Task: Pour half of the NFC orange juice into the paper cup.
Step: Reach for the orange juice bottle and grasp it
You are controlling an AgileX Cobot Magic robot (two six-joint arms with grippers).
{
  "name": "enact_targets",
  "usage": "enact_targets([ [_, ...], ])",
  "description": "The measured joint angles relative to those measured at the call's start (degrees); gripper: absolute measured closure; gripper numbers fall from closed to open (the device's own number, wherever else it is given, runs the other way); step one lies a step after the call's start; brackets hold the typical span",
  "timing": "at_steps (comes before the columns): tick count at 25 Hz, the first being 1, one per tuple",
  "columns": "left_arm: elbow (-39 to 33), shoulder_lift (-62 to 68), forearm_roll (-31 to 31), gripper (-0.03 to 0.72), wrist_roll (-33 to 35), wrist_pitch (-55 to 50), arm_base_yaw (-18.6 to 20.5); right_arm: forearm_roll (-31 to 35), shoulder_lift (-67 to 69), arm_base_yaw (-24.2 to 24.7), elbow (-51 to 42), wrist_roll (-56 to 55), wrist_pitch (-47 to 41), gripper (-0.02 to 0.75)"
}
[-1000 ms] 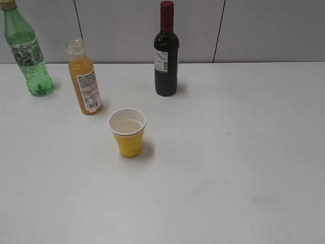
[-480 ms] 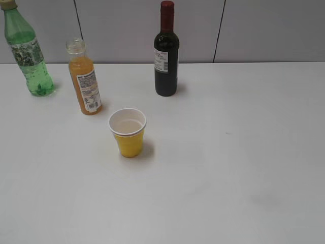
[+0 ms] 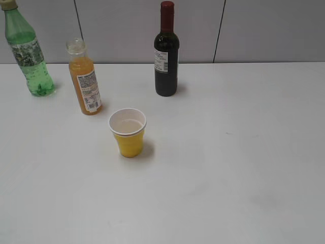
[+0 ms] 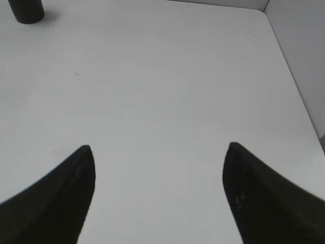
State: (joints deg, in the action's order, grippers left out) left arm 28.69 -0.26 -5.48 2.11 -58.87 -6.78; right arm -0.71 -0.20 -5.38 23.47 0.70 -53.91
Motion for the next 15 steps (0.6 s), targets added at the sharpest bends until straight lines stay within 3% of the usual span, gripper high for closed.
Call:
enact_targets([
  [15,0.0,0.0,0.0,0.251,0.0,0.0,0.0,0.0,0.0,0.0,0.0,0.0,-0.1,0.145],
])
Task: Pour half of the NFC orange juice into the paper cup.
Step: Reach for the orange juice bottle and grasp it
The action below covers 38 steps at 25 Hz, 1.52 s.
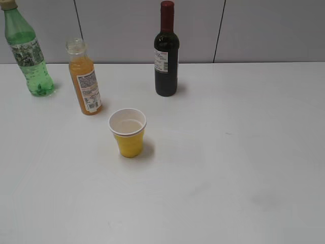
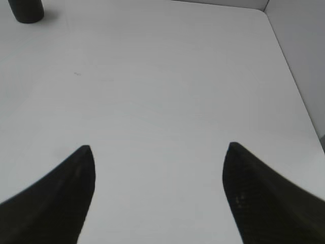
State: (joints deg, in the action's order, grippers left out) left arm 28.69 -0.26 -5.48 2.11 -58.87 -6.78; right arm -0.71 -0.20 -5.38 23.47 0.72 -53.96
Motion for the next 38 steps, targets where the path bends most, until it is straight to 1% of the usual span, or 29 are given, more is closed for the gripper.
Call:
enact_targets([
  [16,0.0,0.0,0.1,0.25,0.0,0.0,0.0,0.0,0.0,0.0,0.0,0.0,0.0,0.145],
  [19,0.0,0.0,-0.3,0.206,0.0,0.0,0.0,0.0,0.0,0.0,0.0,0.0,0.0,0.145],
  [22,0.0,0.0,-2.7,0.097,0.0,0.2,0.0,0.0,0.0,0.0,0.0,0.0,0.0,0.145],
  [24,0.0,0.0,-4.1,0.045,0.0,0.6,0.0,0.0,0.0,0.0,0.0,0.0,0.0,0.145],
  [26,0.0,0.0,-4.7,0.025,0.0,0.8,0.0,0.0,0.0,0.0,0.0,0.0,0.0,0.145],
  [30,0.1,0.0,-5.1,0.02,0.1,2.0,0.0,0.0,0.0,0.0,0.0,0.0,0.0,0.145],
  [31,0.3,0.1,-5.1,0.02,0.2,3.4,0.0,0.0,0.0,0.0,0.0,0.0,0.0,0.145],
  [33,0.4,1.2,-5.2,0.024,1.3,9.3,0.0,0.0,0.0,0.0,0.0,0.0,0.0,0.145],
  [38,-3.3,8.8,-5.2,0.044,5.0,30.4,0.0,0.0,0.0,0.0,0.0,0.0,0.0,0.145],
])
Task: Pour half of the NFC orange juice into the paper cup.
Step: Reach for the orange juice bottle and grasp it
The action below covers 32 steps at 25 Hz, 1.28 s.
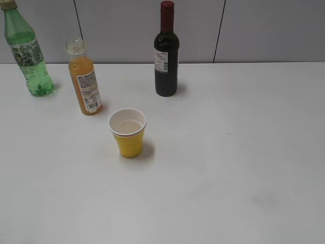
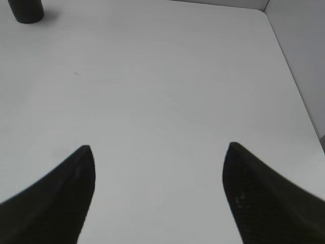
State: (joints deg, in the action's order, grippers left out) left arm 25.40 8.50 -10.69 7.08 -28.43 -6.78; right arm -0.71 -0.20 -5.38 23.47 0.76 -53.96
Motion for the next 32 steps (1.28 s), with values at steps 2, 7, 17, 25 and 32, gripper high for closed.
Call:
enact_targets([
  [2,-2.4,4.7,0.0,0.05,0.4,7.6,0.0,0.0,0.0,0.0,0.0,0.0,0.0,0.145],
  [7,-6.0,17.3,1.0,0.062,0.7,28.4,0.0,0.0,0.0,0.0,0.0,0.0,0.0,0.145],
  [17,-6.5,48.1,8.4,0.073,-4.0,60.0,0.0,0.0,0.0,0.0,0.0,0.0,0.0,0.145],
  [25,-6.4,70.6,15.4,0.08,-12.1,82.6,0.0,0.0,0.0,0.0,0.0,0.0,0.0,0.145],
  [32,-6.4,81.3,19.5,0.09,-12.5,90.6,0.0,0.0,0.0,0.0,0.0,0.0,0.0,0.145],
])
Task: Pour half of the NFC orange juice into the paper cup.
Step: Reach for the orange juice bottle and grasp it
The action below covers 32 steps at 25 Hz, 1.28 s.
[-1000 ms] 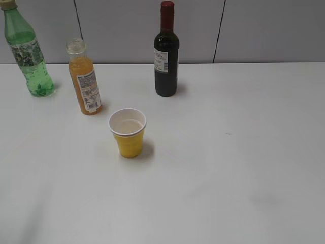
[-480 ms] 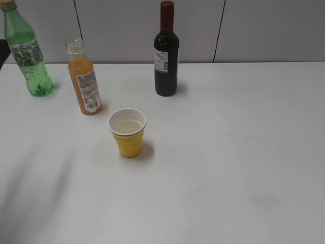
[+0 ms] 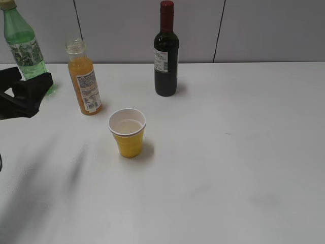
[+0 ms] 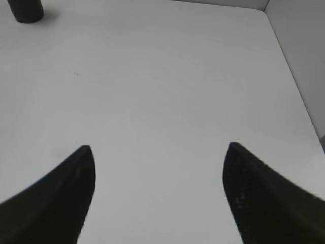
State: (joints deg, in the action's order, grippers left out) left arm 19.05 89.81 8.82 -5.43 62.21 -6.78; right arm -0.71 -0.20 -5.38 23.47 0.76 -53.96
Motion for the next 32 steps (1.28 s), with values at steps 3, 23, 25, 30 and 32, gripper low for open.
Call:
enact_targets([
  [3,0.1,3.7,0.4,0.092,0.0,2.6,0.0,0.0,0.0,0.0,0.0,0.0,0.0,0.145],
  [23,11.0,22.3,2.5,0.013,5.4,7.0,0.0,0.0,0.0,0.0,0.0,0.0,0.0,0.145],
  [25,12.7,23.7,2.6,0.013,5.4,6.7,0.0,0.0,0.0,0.0,0.0,0.0,0.0,0.145],
  [30,17.7,26.5,5.7,0.013,5.4,1.5,0.0,0.0,0.0,0.0,0.0,0.0,0.0,0.145],
  [32,19.2,27.0,6.6,0.013,5.8,1.1,0.0,0.0,0.0,0.0,0.0,0.0,0.0,0.145],
])
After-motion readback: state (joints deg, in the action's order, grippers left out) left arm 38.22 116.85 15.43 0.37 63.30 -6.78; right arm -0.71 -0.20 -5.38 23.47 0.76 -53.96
